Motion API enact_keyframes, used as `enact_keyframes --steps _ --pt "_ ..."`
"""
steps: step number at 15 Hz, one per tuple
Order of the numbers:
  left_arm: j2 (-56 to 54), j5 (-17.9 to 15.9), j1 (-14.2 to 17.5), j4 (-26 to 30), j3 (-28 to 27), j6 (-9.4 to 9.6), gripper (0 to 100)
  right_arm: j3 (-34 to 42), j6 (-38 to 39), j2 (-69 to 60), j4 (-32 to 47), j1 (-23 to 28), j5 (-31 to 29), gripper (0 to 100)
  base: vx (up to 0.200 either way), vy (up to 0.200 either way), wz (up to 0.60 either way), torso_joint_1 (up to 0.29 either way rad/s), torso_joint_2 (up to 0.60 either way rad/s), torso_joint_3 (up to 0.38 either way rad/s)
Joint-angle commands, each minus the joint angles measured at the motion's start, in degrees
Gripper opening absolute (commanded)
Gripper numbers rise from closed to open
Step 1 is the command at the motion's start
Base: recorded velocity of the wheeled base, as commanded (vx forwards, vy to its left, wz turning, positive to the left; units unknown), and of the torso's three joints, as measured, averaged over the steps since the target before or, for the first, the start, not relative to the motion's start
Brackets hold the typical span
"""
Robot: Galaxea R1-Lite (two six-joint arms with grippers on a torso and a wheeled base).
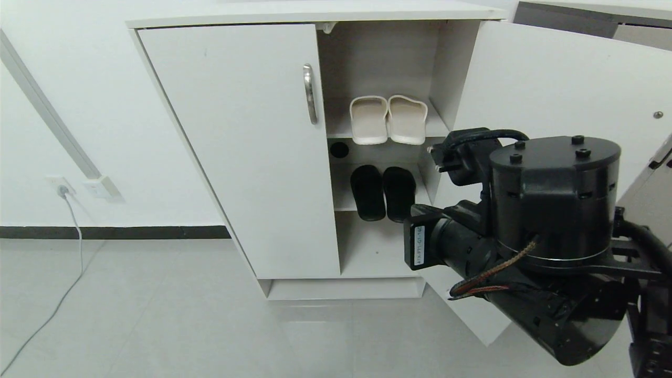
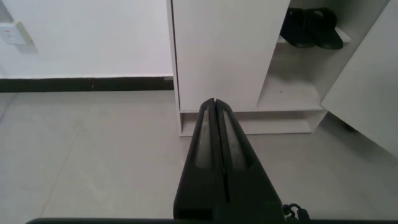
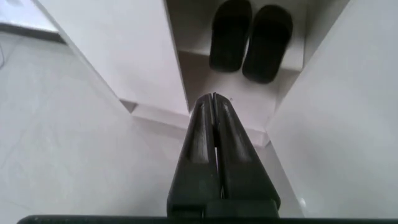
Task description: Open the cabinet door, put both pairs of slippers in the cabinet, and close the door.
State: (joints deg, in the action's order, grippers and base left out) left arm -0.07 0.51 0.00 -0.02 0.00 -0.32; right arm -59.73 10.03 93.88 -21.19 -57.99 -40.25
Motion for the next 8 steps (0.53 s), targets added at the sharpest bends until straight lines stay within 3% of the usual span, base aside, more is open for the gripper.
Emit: enact_keyframes --steps 1,8 --pt "0.07 0.02 0.0 0.02 0.0 -0.03 0 0.76 -0.36 0.34 -0.08 0.95 0.0 0 0.0 0.0 0.0 0.0 0.0 0.0" --pt "0.07 0.02 0.0 -0.06 0.0 -0.12 0 1.02 -0.63 0.34 -0.7 0.95 0.09 0 0.0 0.0 0.0 0.0 0.0 0.0"
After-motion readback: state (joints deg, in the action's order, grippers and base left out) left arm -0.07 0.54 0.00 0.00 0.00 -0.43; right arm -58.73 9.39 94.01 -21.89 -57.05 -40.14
